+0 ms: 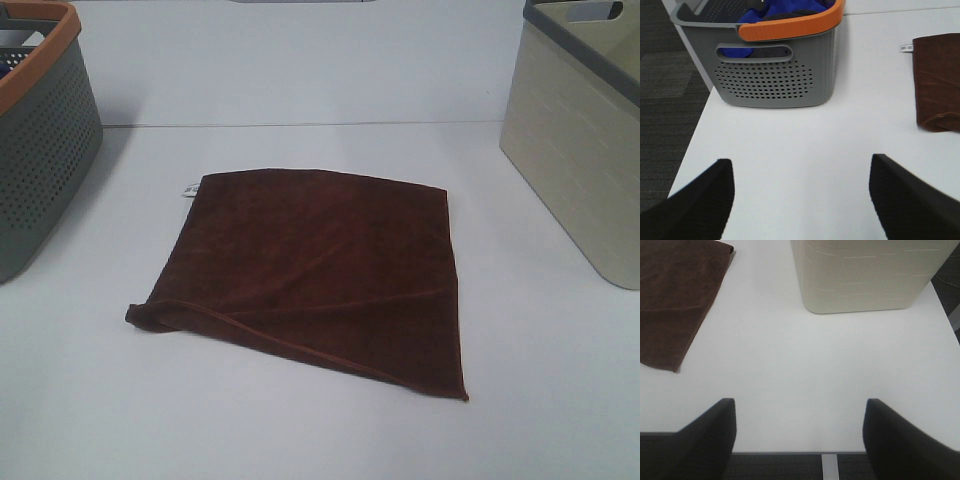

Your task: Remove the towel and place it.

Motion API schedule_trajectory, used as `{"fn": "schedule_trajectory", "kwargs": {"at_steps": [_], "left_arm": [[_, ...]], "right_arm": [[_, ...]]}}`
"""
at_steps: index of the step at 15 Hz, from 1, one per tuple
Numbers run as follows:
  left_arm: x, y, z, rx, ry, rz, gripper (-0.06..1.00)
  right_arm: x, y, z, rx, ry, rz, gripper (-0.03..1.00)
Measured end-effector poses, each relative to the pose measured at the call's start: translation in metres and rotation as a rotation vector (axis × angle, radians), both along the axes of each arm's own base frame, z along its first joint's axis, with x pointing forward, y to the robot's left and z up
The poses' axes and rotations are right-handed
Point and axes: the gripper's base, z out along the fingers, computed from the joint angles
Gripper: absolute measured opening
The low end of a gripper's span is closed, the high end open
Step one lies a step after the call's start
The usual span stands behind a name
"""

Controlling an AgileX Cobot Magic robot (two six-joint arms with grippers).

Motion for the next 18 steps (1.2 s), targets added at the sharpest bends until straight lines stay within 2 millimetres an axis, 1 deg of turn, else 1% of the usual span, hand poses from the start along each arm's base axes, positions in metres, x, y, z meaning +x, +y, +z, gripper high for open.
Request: {"fn": "schedule_trajectory", "kwargs": {"at_steps": [7, 18], "left_arm": [[0.0007, -0.0079, -0.0007, -0.006, 0.004, -0.093, 0.72], [0.0007, -0.0081, -0.0006, -0.006, 0.003, -0.096, 0.72]], "right_arm": [[0.0000, 0.0006, 0.0000, 0.019, -0.001, -0.003, 0.63], [0.0000, 0.0011, 0.0000, 0.029, -0.001, -0.001, 0.63]]}}
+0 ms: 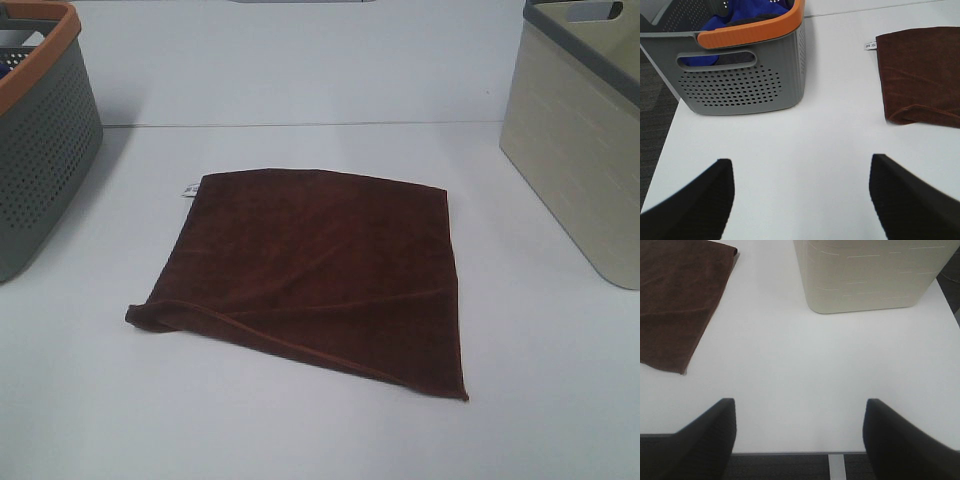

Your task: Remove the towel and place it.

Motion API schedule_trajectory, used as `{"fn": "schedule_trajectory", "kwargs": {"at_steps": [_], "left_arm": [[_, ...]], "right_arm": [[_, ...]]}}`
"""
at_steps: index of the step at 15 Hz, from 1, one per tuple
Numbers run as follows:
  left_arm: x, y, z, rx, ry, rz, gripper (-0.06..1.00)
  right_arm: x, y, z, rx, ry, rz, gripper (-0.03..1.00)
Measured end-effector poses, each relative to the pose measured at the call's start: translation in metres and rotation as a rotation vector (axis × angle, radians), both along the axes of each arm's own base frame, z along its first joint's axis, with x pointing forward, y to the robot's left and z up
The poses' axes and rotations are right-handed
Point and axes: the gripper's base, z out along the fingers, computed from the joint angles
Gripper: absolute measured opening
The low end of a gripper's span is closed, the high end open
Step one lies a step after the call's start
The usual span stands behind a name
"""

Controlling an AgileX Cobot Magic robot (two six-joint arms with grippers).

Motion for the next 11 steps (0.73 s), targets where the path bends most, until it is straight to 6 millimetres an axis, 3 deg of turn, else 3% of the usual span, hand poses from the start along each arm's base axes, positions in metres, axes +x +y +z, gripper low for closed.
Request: {"fn": "schedule_trajectory", "kwargs": {"at_steps": [11], "left_arm": [[0.0000, 0.0000, 0.0001, 0.000, -0.001, 0.000, 0.72]], "right_arm": [[0.0000, 0.0000, 0.0000, 0.000, 0.000, 0.000, 0.63]]}}
